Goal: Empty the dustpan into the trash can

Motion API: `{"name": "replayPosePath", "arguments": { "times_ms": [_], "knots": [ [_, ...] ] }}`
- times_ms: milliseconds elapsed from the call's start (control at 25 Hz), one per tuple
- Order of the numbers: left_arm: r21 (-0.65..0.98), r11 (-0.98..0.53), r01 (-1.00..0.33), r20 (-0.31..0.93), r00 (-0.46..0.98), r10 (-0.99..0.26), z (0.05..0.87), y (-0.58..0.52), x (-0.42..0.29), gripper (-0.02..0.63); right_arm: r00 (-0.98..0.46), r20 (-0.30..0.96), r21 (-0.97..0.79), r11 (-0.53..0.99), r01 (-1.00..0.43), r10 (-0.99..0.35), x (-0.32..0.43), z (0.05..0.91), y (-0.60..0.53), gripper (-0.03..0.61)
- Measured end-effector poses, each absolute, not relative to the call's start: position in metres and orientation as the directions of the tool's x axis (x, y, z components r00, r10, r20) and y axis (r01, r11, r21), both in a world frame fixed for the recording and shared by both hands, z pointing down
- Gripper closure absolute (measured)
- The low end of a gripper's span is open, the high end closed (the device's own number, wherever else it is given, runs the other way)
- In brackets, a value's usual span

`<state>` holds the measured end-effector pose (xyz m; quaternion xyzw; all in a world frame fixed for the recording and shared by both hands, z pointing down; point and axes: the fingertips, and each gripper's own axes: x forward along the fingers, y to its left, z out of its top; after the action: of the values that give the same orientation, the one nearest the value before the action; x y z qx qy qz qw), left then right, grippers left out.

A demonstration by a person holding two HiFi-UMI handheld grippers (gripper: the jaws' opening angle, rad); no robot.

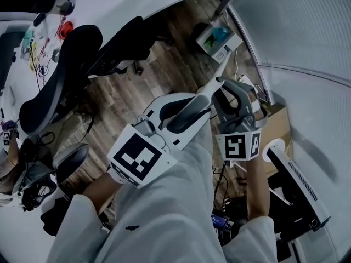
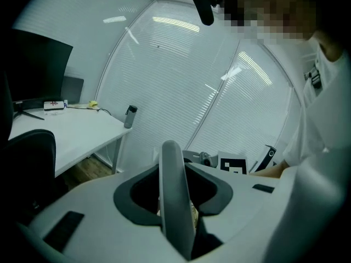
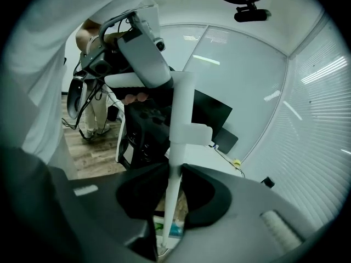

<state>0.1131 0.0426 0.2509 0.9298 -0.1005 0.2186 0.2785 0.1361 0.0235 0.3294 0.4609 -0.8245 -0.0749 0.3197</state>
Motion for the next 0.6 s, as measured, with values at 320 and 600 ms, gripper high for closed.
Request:
{"name": "replayPosePath", "arguments": {
  "times_ms": [320,600],
  "knots": [
    [0.521,-0.789,-0.326,0.403,0.909,-0.109,0.267,0.027,0.108,0.495,-0.389,0.496,0.413,0.605,-0.68,-0.776,0.134,0.345,0.009,0.492],
    [0.553,-0.755,-0.352,0.389,0.911,-0.14,0.277,0.013,0.097,0.495,-0.423,0.514,0.405,0.646,-0.647,-0.746,0.124,0.354,-0.004,0.492]
  ]
}}
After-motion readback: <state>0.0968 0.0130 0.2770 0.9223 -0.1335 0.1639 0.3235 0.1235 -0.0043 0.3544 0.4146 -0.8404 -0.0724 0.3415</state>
